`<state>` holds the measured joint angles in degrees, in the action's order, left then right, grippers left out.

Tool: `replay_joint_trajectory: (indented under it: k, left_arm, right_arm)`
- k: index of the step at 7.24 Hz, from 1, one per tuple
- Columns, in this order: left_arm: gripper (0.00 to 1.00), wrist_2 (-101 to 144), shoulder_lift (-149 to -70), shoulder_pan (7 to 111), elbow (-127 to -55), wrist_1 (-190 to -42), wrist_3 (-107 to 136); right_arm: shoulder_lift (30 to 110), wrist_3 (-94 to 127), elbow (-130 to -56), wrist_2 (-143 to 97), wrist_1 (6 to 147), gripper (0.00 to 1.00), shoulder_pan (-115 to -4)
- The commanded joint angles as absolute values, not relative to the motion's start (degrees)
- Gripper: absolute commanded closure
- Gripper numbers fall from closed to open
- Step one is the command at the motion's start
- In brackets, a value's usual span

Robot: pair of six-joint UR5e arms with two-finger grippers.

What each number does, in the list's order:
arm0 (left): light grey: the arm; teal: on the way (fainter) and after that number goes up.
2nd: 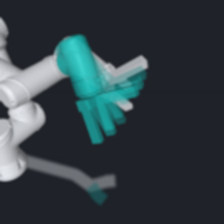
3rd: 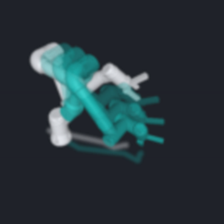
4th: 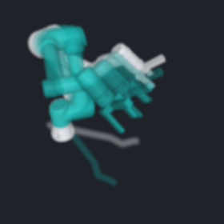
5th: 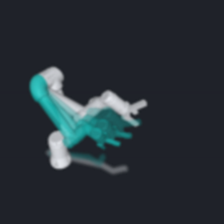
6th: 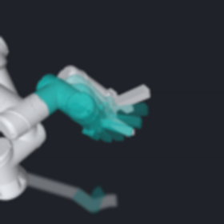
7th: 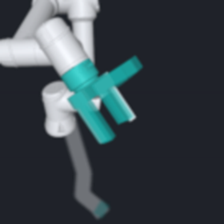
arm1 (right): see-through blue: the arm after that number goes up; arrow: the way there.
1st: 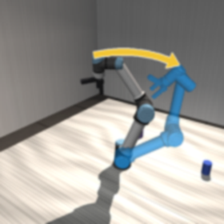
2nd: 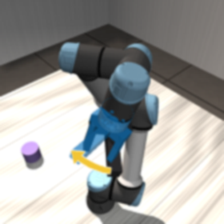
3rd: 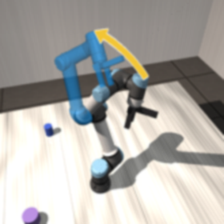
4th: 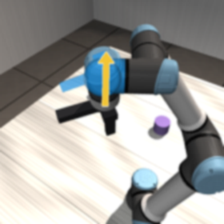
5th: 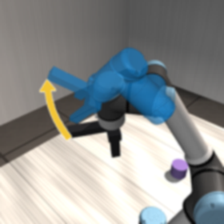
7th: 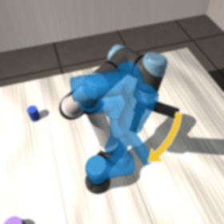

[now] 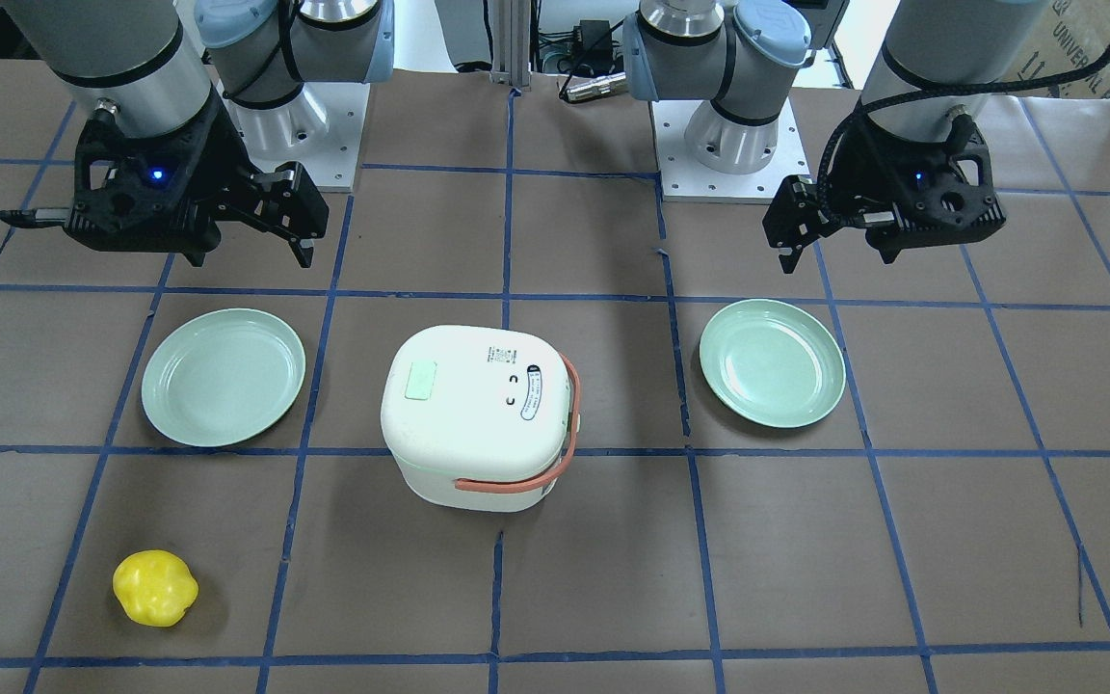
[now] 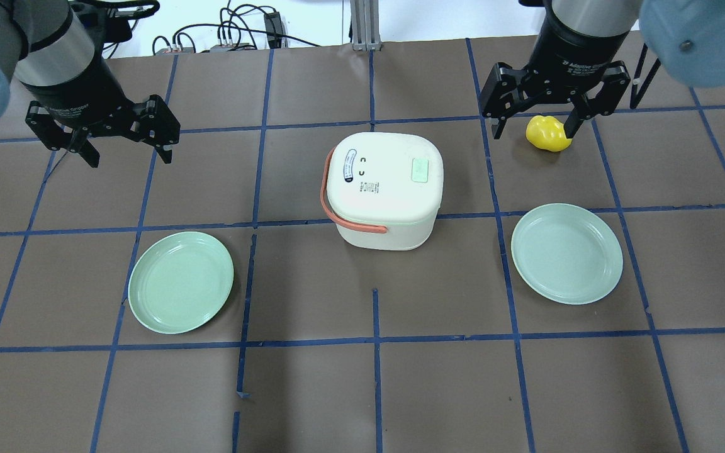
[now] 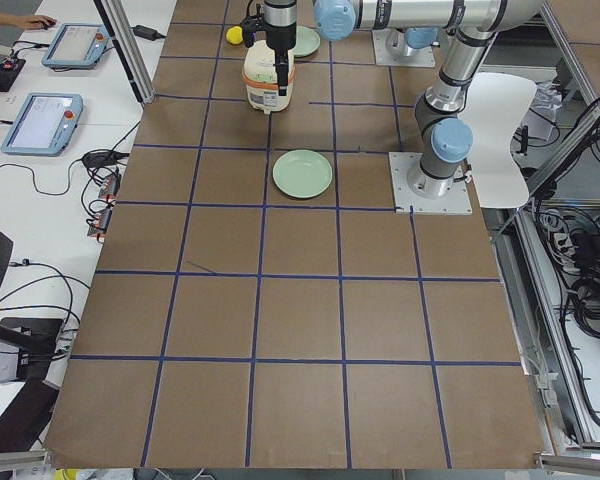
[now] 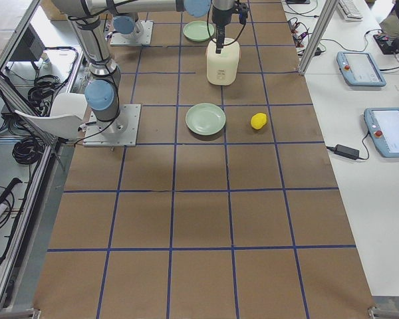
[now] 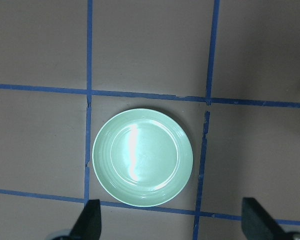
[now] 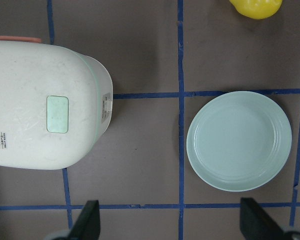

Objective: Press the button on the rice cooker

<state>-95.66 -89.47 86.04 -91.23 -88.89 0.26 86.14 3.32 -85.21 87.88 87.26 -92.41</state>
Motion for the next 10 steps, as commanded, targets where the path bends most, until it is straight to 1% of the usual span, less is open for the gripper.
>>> replay_joint_trajectory:
  k: [1, 3, 10]
  left_arm:
    - [0.00, -95.6, -89.5, 86.0, -91.2, -88.9, 0.3]
    - [0.00, -95.6, -89.5, 86.0, -91.2, -88.9, 0.3]
    - [0.00, -95.6, -89.5, 86.0, -91.2, -88.9, 0.3]
  right_arm:
    - [87.8, 2.8, -86.3, 88.0, 86.5, 0.01, -92.3]
    - [88.3, 2.7, -88.7, 88.1, 87.3, 0.01, -91.8]
    - [88.3, 3.2, -88.8, 87.4, 87.3, 0.00, -91.9]
